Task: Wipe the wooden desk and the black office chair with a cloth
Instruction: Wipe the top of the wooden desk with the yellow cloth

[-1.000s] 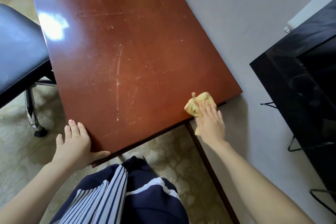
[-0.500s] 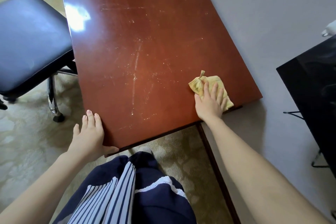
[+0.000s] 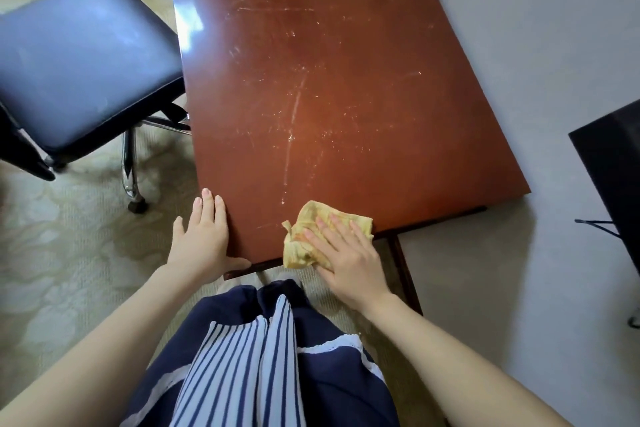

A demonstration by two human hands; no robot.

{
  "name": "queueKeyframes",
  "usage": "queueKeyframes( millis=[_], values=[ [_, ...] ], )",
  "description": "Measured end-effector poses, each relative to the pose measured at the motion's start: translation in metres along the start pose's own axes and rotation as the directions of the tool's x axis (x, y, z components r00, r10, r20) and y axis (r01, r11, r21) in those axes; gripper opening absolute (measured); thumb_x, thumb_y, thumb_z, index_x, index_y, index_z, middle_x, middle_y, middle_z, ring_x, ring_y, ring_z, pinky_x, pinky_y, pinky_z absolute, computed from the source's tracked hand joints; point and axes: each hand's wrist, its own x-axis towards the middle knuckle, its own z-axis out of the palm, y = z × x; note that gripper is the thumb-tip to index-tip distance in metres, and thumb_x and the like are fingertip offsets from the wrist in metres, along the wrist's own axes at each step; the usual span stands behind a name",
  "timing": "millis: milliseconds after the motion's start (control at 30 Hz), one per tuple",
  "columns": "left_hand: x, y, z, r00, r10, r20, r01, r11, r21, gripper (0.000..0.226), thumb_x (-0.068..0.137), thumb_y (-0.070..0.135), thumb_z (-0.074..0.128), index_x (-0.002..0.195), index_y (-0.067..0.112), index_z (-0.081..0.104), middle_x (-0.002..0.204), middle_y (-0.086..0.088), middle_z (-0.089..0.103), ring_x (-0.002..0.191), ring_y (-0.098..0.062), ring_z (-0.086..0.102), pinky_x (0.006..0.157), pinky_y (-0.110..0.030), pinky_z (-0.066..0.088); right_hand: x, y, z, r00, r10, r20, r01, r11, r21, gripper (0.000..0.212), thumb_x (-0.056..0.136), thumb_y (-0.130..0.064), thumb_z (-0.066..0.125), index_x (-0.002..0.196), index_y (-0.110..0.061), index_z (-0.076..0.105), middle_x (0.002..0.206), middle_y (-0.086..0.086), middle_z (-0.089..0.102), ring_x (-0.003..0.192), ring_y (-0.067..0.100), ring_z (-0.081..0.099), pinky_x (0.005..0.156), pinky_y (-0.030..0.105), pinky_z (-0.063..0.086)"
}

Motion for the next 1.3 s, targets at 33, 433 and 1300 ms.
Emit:
queueKeyframes(
  millis=[33,433,1300],
  values=[
    [-0.002,-0.002,0.002,1.000,-0.001,-0.016,0.001,1.000,-0.013,0.122,0.075,0.066,0.061,0.147,0.003,-0.014,0.156,-0.017,-0.019,0.146,-0.028,-0.007,0.117,-0.048,0.013,-0.004,0.006,-0.003,0.999,-0.017,-0.028,0.015,0.999,-0.037,0.058,0.075,-0.032,0.076,0.130,-0.023,0.058,0.135,0.001,0.055,0.129,0.024,0.048,0.109,0.049,0.030],
    [-0.003,-0.026,0.014,0.992,0.066,-0.108,-0.076,0.993,-0.094,0.120,0.072,0.061,0.068,0.151,0.018,-0.012,0.158,-0.003,-0.018,0.147,-0.023,-0.002,0.116,-0.041,0.013,0.016,0.089,-0.048,0.907,0.413,0.088,-0.384,0.893,-0.234,0.055,0.099,-0.045,0.030,0.151,-0.033,0.014,0.158,-0.001,0.018,0.146,0.018,0.012,0.117,0.037,0.015],
    [-0.001,-0.034,0.025,0.992,0.023,-0.127,-0.050,0.975,-0.217,0.122,0.065,0.066,0.070,0.149,0.032,-0.011,0.156,0.012,-0.021,0.141,-0.026,0.021,0.110,-0.047,0.027,0.002,0.010,-0.019,0.992,-0.062,0.108,0.063,0.998,-0.012,0.059,0.078,-0.020,0.069,0.134,-0.020,0.053,0.139,0.005,0.050,0.130,0.028,0.047,0.109,0.047,0.028]
  ],
)
